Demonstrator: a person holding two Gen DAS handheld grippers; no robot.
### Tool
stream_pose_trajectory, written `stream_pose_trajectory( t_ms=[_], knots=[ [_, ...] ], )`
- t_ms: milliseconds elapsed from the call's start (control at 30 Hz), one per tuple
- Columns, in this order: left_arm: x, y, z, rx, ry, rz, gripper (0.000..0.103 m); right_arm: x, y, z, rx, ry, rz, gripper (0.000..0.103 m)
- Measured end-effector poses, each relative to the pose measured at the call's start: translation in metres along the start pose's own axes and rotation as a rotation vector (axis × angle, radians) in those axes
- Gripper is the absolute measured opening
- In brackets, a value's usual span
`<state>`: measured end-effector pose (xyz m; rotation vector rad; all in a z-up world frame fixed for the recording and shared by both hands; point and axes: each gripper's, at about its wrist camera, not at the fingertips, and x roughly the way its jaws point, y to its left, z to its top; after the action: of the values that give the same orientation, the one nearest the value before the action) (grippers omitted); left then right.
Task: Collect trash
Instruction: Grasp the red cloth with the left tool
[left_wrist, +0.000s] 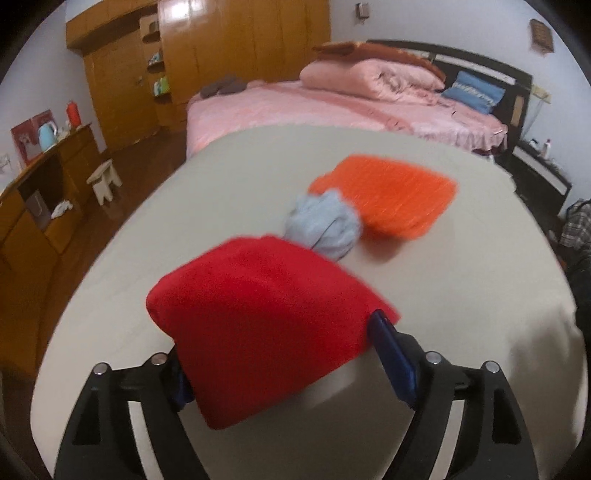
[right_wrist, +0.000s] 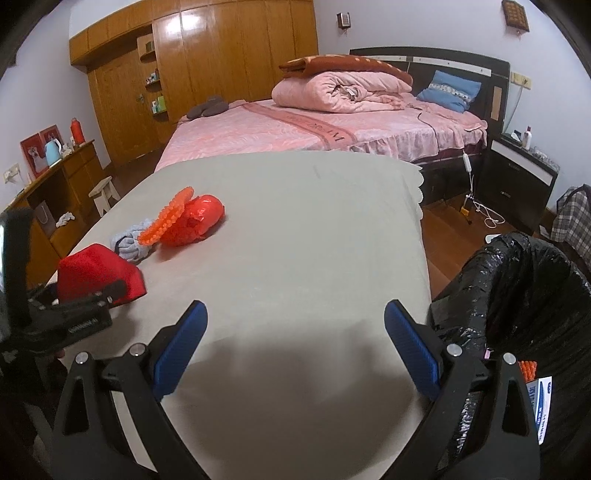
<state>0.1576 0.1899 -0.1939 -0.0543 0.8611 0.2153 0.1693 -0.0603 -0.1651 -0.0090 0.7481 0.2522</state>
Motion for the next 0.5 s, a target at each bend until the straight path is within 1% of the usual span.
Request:
stream_pose_trajectory(
  t_ms=[33, 100, 233, 267, 300, 333, 400, 433, 467, 500],
  knots=[
    [0.003, 0.004, 0.000, -0.021, 0.017, -0.008, 0.080, 0.000, 0.000, 0.000, -0.002, 0.001, 0.000, 0.094],
    [0.007, 0.013, 0.001, -0.062, 0.025, -0.019, 0.080, 0.001, 0.002, -0.001, -0.005, 0.005, 0.003, 0.094],
    [0.009, 0.019, 0.002, -0.080, 0.026, -0.045, 0.079, 0.004, 0.005, -0.001, -0.010, 0.010, 0.007, 0.094],
    [0.010, 0.019, 0.003, -0.078, 0.029, -0.049, 0.075, 0.005, 0.006, -0.001, -0.011, 0.011, 0.008, 0.094],
    [0.011, 0.019, 0.004, -0.074, 0.031, -0.059, 0.068, 0.005, 0.007, -0.001, -0.012, 0.012, 0.009, 0.094],
    [0.011, 0.019, 0.004, -0.072, 0.030, -0.065, 0.063, 0.006, 0.009, -0.001, -0.015, 0.012, 0.011, 0.094],
    [0.011, 0.017, 0.006, -0.062, 0.023, -0.097, 0.039, 0.007, 0.012, 0.000, -0.019, 0.013, 0.013, 0.094],
    [0.011, 0.016, 0.006, -0.055, 0.021, -0.109, 0.034, 0.008, 0.013, 0.000, -0.019, 0.013, 0.014, 0.094],
    [0.010, 0.015, 0.006, -0.049, 0.019, -0.124, 0.026, 0.009, 0.014, 0.000, -0.019, 0.015, 0.016, 0.094],
    [0.010, 0.015, 0.005, -0.047, 0.017, -0.138, 0.014, 0.010, 0.015, 0.001, -0.019, 0.017, 0.018, 0.094]
  ],
)
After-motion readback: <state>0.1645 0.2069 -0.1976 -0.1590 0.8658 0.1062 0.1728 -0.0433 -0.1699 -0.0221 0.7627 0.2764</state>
